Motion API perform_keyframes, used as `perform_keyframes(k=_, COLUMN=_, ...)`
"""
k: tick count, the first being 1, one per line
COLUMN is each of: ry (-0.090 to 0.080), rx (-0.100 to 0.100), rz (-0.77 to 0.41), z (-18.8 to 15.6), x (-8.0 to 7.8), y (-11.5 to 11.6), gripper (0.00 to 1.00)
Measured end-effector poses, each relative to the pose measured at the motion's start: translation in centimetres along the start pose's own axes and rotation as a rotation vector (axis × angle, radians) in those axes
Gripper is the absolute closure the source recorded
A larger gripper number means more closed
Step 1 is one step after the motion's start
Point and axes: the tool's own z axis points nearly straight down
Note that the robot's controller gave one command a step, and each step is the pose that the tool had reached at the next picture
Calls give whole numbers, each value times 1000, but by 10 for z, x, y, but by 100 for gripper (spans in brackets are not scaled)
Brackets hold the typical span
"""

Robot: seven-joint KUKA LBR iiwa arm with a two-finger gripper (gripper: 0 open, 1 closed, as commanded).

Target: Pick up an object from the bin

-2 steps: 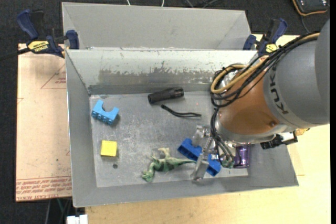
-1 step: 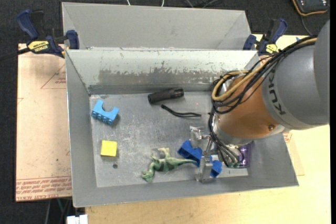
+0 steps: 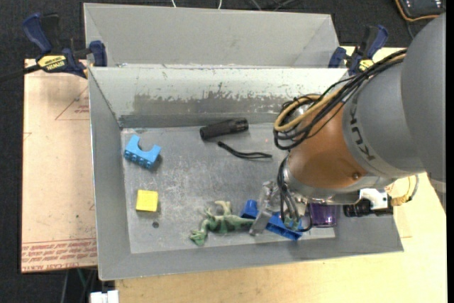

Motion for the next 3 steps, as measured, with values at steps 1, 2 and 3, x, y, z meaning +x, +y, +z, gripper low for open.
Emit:
perform_keyframes(k=1, ry=0, rx=0, rz=0, z=0, x=0, y=0, gripper=100)
perform_keyframes(k=2, ry=6, rx=2, rz=0, z=-12, x=2, y=0, gripper=100)
perform_keyframes(k=3, ry=7, rx=3, rz=0, z=-37, x=2, y=0, gripper=100)
